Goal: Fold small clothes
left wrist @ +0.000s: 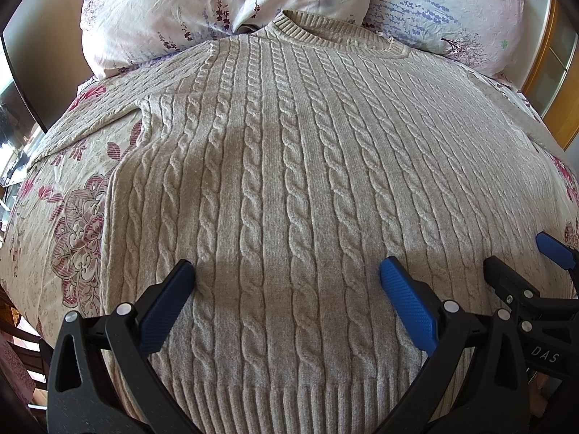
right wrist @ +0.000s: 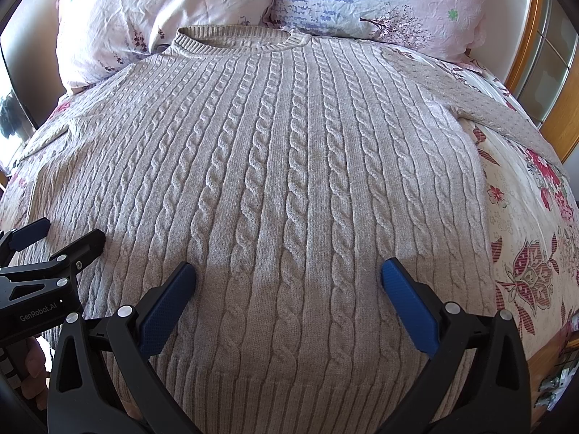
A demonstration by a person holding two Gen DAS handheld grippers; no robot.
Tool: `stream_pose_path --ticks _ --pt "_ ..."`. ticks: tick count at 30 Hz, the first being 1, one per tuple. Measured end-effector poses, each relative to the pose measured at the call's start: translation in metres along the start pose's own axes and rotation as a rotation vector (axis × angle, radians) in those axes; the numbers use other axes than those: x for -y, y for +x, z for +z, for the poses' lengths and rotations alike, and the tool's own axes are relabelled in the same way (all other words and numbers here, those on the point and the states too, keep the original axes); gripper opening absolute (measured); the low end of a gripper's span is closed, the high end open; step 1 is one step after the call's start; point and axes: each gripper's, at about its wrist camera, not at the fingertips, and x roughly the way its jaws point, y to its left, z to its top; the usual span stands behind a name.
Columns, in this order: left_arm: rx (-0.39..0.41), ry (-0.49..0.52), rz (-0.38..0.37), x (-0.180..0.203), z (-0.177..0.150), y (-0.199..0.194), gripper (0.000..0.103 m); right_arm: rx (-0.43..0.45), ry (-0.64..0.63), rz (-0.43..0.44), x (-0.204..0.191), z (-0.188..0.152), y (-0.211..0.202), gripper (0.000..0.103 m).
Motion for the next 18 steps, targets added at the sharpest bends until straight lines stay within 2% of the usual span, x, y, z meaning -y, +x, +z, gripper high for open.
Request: stream_pose_path --ticks 18 --pt "0.001 0.002 -0.001 0.0002 -0.0017 -0.0029 0.101 0.001 -0.004 0.000 0.0001 0.0007 0.0001 0.102"
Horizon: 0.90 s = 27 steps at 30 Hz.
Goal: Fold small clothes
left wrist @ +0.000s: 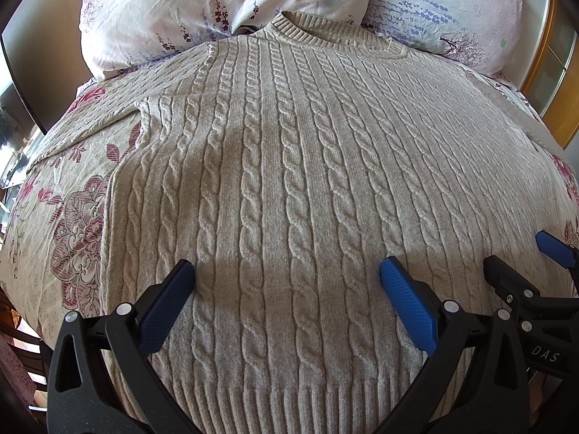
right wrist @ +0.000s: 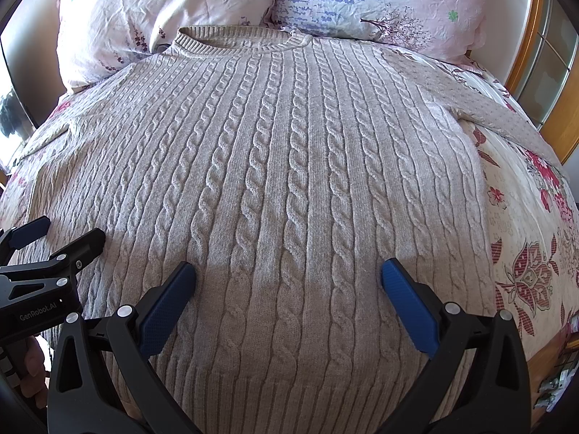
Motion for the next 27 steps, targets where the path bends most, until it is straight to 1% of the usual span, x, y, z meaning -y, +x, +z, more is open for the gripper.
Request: stream_pose_path --ticks 22,27 --pt "-0.001 0.003 -0.002 0.0031 0.0029 0.0009 0.101 0.007 -0.008 0.009 -0.0012 -0.0014 -0.0002 0.102" --pt "-0.009 0.015 -0.009 0.0049 0.0083 0.0023 0.101 -0.009 -0.051 0.044 0.0003 0.0040 0.0022 0.102"
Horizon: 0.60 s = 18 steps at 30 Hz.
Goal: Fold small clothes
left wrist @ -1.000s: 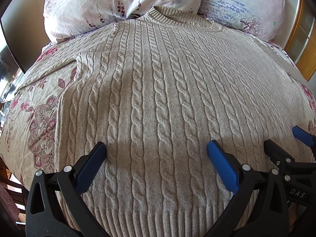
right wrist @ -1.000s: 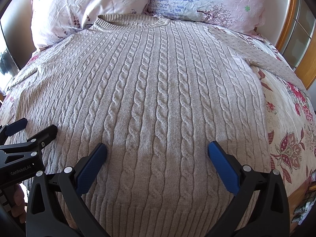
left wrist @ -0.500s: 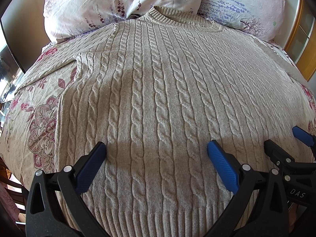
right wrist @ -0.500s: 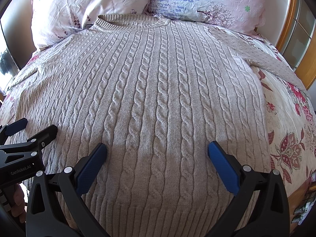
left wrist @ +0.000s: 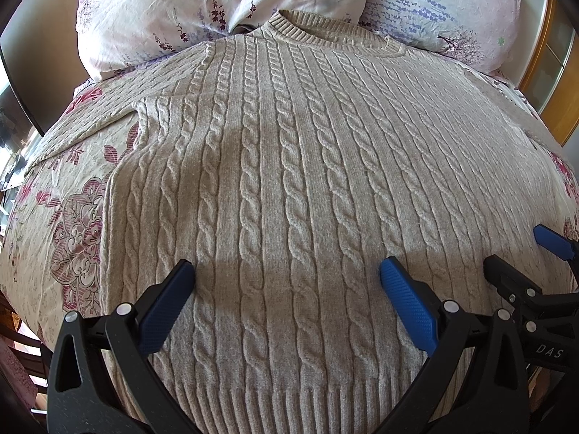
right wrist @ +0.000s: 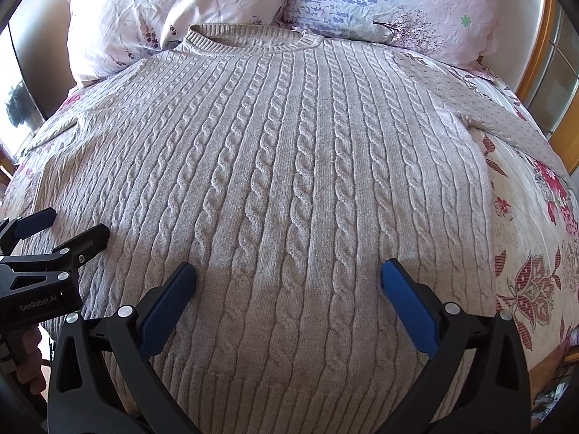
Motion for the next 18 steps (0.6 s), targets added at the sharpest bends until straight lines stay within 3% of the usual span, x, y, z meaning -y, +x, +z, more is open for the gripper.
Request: stream_pose_path --ticks 3,6,8,11,14,18 --pt "-0.007 0.006 -0.006 -0.001 0.002 0.001 0.101 -0.008 -0.018 0.062 0.006 0.005 0.000 0.102" --pt "-0.003 -0.003 -0.020 -0.004 0.003 0.002 0.101 0.038 0.065 0.130 0.029 0.016 -0.009 0.102" --pt "0.007 -0.026 -0.041 -0.008 0.004 0.001 0.101 0.105 0.145 0.179 0.052 0.026 -0.020 0.102" --pt "0.026 -0.073 -0.074 -0.015 0.007 -0.001 0.101 0.164 0.266 0.179 0.090 0.044 -0.030 0.102" --pt "0.039 -0.101 -0.077 -0.018 0.012 -0.001 0.101 0.175 0.412 0.203 0.135 0.059 -0.028 0.099" --pt "0.062 -0.133 -0.100 -0.020 0.019 -0.001 0.101 0.179 0.662 0.270 0.198 0.068 -0.018 0.087"
